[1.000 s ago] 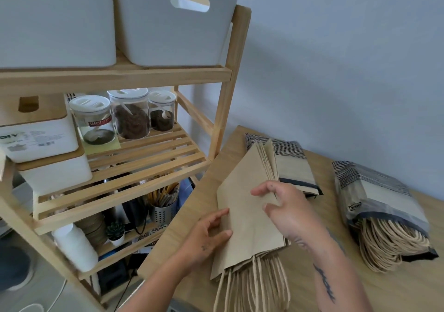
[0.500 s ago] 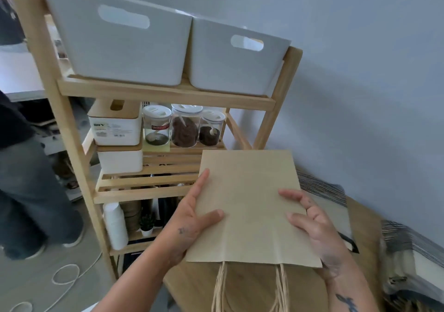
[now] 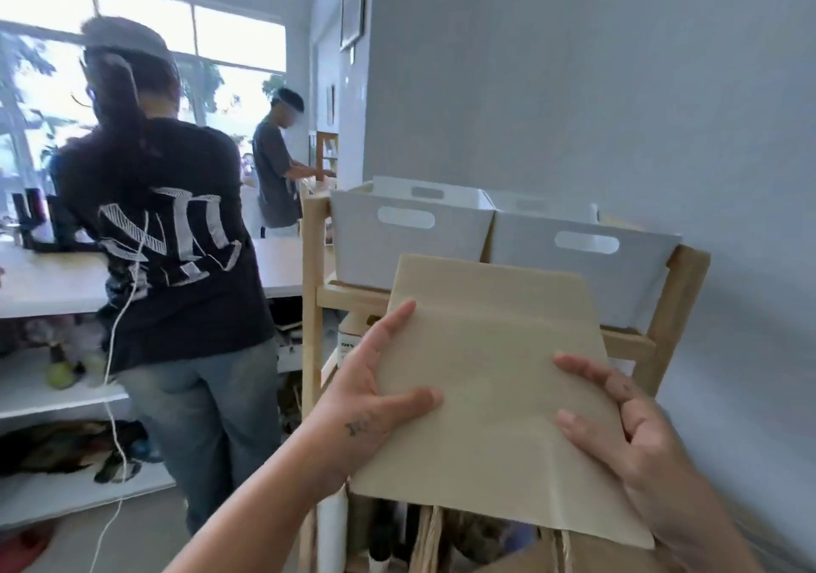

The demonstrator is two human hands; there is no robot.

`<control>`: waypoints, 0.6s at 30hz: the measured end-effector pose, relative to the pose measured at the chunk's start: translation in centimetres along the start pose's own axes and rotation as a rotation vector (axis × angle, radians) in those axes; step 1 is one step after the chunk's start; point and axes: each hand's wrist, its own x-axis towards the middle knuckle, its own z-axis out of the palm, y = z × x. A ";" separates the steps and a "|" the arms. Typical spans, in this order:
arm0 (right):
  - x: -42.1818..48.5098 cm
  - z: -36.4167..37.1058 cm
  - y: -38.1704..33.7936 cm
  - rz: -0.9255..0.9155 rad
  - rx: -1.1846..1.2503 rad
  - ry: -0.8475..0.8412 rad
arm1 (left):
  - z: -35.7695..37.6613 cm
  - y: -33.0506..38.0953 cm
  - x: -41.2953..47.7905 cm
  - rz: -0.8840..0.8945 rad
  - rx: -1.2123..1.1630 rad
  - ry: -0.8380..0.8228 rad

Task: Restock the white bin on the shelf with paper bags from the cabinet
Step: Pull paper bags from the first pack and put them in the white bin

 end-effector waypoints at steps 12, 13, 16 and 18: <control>19.3 3.5 -10.8 -0.022 0.070 -0.119 | -5.8 13.1 16.6 0.131 0.189 0.111; 21.5 3.8 -11.5 -0.012 0.048 -0.112 | -6.6 13.8 18.5 0.112 0.187 0.112; 28.5 5.0 -12.7 0.016 -0.005 -0.076 | -9.1 15.5 24.8 0.049 0.185 0.091; 32.4 5.6 -12.8 0.037 -0.047 -0.054 | -10.5 16.1 28.3 -0.003 0.197 0.088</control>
